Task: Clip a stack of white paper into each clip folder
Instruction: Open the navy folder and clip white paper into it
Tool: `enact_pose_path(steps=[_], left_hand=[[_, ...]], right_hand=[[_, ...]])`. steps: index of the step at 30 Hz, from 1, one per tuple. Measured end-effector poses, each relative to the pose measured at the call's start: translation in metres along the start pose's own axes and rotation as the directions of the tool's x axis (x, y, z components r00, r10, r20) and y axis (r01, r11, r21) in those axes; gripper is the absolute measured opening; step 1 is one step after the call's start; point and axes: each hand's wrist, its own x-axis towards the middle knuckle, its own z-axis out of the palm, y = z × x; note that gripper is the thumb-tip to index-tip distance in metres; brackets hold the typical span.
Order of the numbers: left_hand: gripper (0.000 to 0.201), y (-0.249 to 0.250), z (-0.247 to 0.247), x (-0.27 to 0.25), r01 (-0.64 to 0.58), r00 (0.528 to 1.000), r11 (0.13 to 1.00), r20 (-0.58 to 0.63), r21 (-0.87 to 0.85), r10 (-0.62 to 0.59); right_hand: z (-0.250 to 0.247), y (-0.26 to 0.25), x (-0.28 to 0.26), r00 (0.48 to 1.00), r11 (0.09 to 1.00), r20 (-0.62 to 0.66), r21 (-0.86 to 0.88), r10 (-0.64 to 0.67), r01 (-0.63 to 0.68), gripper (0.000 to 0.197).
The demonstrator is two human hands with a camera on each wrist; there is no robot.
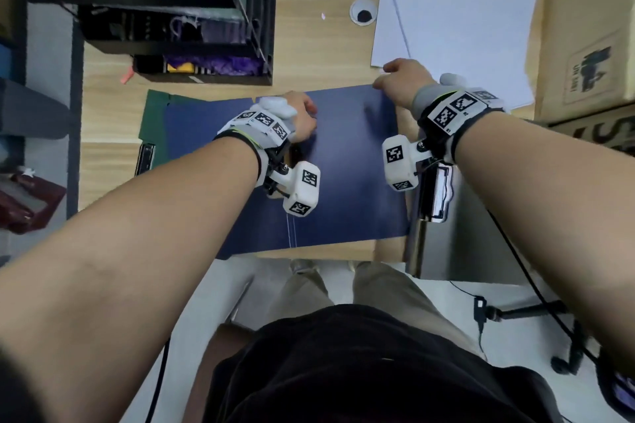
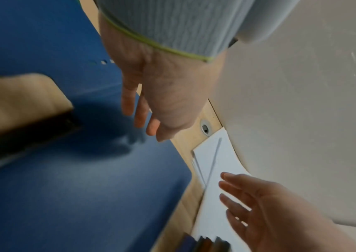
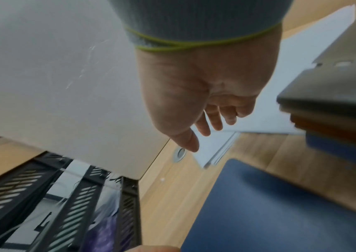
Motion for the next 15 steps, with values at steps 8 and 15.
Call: enact_pose_path(steps=[8,15], left_hand=[[0.031,0.092,0.041,0.048,0.017,0.999,0.973,0.054,-0.229,-0.005],[0.046,0.153,0.071,0.073,0.046,0.989,0.960,0.149,-0.275,-0.004]], right_hand=[[-0.051,0.060,0.043,0.995,0.972,0.025,-0.215,0.099,-0.091,0.026],[-0.052,0.088,0.073,0.995,0.926,0.008,-0.367,0.097,-0.087,0.038]])
